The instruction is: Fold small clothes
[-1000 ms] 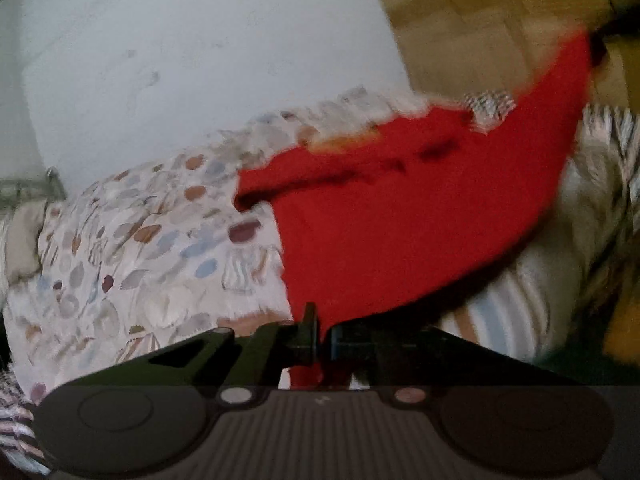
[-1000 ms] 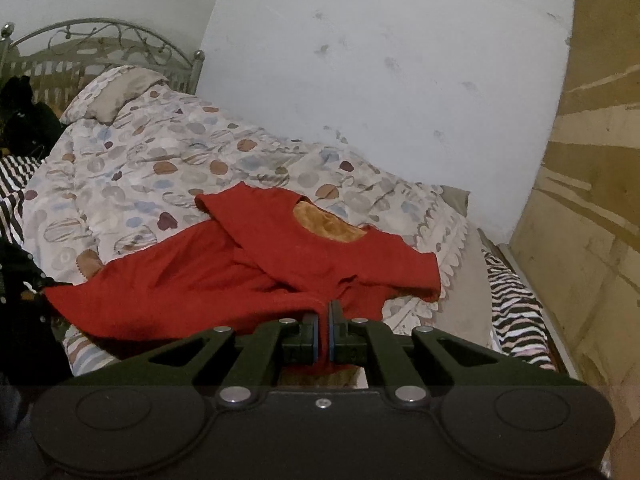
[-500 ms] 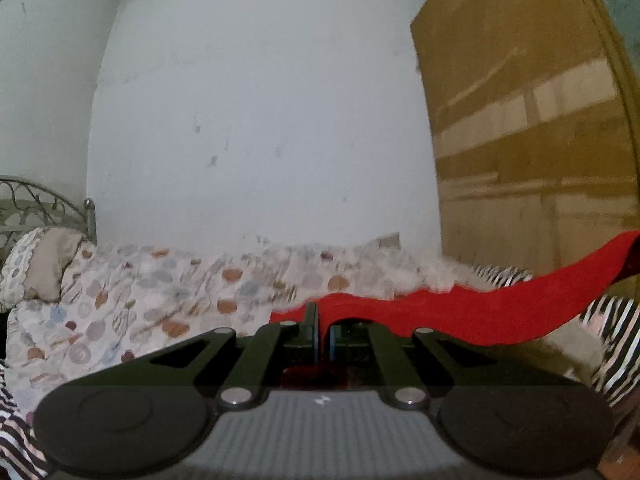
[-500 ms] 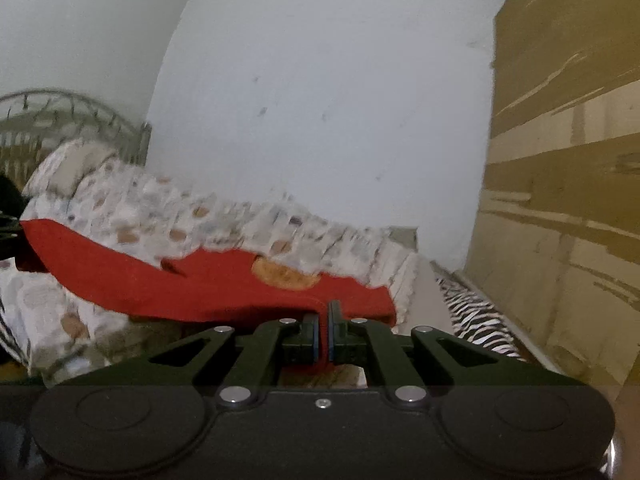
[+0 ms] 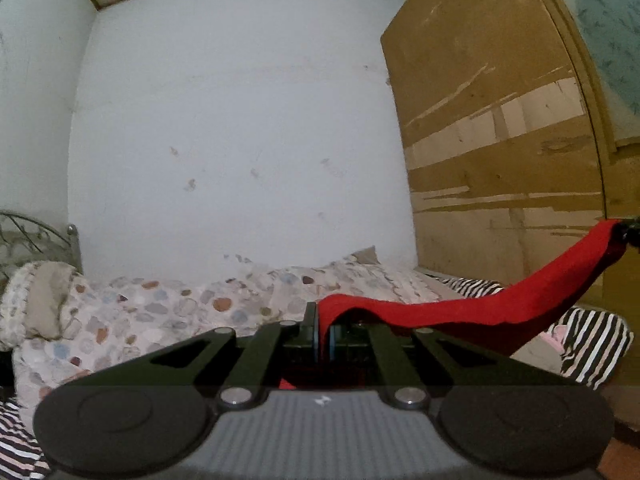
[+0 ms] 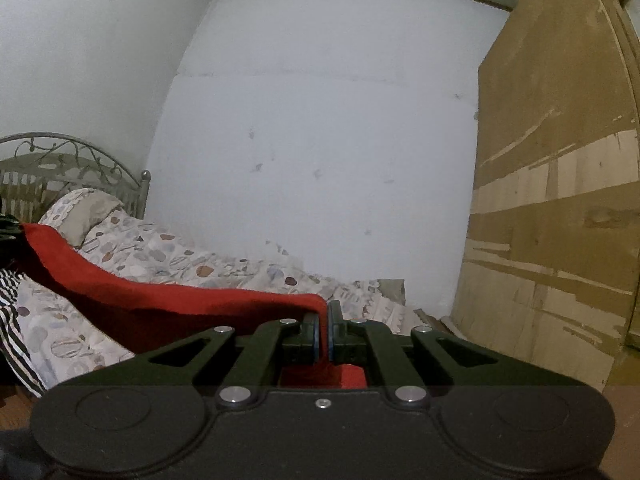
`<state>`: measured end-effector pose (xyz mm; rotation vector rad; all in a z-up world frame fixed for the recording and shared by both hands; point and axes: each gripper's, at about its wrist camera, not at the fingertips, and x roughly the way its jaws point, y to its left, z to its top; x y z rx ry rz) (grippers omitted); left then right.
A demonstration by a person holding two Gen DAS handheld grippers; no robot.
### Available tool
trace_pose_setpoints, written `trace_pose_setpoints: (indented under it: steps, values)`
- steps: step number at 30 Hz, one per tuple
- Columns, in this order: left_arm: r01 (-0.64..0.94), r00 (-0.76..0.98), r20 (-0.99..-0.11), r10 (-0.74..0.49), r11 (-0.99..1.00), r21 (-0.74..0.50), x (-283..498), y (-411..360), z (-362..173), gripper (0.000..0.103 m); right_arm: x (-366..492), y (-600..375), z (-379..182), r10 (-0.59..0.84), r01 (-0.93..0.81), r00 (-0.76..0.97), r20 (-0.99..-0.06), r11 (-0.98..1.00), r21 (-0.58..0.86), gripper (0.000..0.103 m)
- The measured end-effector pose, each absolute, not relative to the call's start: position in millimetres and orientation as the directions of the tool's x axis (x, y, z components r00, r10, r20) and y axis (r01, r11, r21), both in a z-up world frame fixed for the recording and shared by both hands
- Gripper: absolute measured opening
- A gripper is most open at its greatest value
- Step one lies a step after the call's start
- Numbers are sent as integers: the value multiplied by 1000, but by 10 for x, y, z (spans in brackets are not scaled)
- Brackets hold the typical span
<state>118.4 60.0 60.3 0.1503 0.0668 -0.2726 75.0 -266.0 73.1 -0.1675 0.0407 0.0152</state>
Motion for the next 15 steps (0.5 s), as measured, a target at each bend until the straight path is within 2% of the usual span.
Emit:
trace_pose_setpoints:
  steps: [6,15]
  values:
    - [284,952,-160,-260,946,157,1794,488,679,5,1289,-2791,744,9,-20,997,-71,987,-159,2]
    - [305,921,-290,-259,944,126,3160,415,674,5,2663,-2902,689,9,-38,992,-125,970,-239,3]
